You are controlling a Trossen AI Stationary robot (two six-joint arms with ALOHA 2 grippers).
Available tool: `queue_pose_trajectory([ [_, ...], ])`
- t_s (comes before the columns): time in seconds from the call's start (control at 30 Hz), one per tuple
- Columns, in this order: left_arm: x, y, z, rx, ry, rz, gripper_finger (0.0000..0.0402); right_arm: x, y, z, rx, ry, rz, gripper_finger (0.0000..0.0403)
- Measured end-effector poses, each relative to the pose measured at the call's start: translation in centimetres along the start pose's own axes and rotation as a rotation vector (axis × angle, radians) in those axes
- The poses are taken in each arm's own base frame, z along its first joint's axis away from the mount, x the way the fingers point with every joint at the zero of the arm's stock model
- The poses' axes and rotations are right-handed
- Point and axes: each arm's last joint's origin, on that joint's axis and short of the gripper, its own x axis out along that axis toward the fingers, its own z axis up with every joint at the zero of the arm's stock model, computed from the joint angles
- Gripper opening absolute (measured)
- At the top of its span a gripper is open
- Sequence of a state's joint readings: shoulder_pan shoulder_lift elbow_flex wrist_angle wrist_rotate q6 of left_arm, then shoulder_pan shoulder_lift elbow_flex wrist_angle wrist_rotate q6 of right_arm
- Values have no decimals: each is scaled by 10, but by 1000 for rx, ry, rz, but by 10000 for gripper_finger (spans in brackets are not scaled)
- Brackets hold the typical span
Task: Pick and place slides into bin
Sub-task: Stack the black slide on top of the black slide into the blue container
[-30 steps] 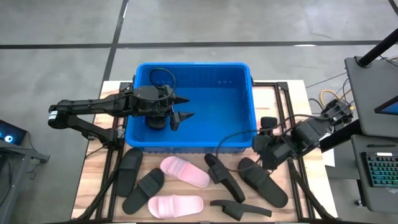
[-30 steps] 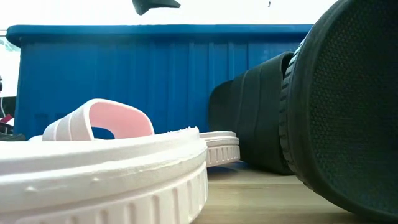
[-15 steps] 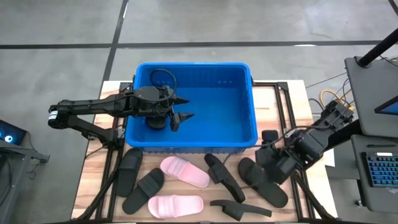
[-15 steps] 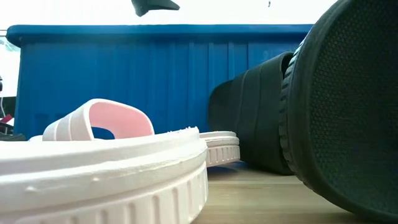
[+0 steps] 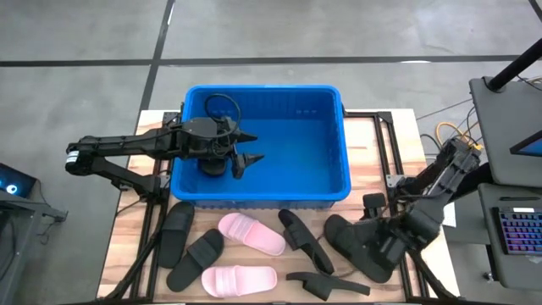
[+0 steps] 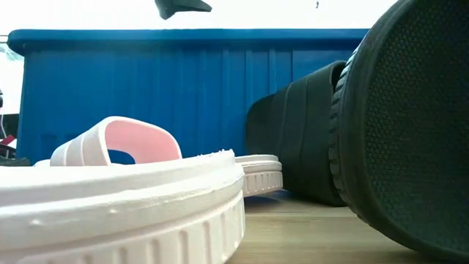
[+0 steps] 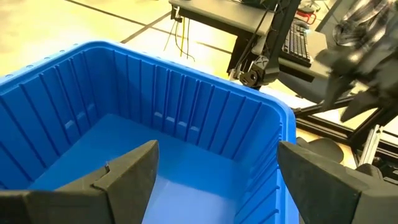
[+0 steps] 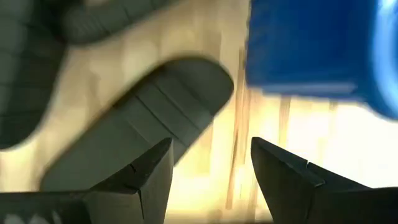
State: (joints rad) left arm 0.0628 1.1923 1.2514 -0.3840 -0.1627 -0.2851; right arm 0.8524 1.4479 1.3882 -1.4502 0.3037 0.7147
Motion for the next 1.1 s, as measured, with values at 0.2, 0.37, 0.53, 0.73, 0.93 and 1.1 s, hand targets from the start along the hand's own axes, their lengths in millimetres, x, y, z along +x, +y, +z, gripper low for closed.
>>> queue_pose_trajectory([
  [0.2, 0, 0, 0, 1, -1, 1, 310, 25, 11, -12, -18, 69, 41, 206],
  [0.37, 0, 0, 0, 0, -1, 1, 310, 32, 29, -15, -46, -48, 73, 206],
  [0.53, 0, 0, 0, 1, -1, 1, 310, 42, 39, -27, -109, -99, 21, 206],
  [0.73, 0, 0, 0, 2, -1, 1, 310, 61, 43, -48, -86, -56, -35, 206],
  [0.93, 0, 0, 0, 2, -1, 1, 310, 65, 53, -58, -126, -114, -23, 205],
  [1.1, 0, 0, 0, 3, -1, 2, 310, 74, 59, -64, -147, -137, 6, 205],
])
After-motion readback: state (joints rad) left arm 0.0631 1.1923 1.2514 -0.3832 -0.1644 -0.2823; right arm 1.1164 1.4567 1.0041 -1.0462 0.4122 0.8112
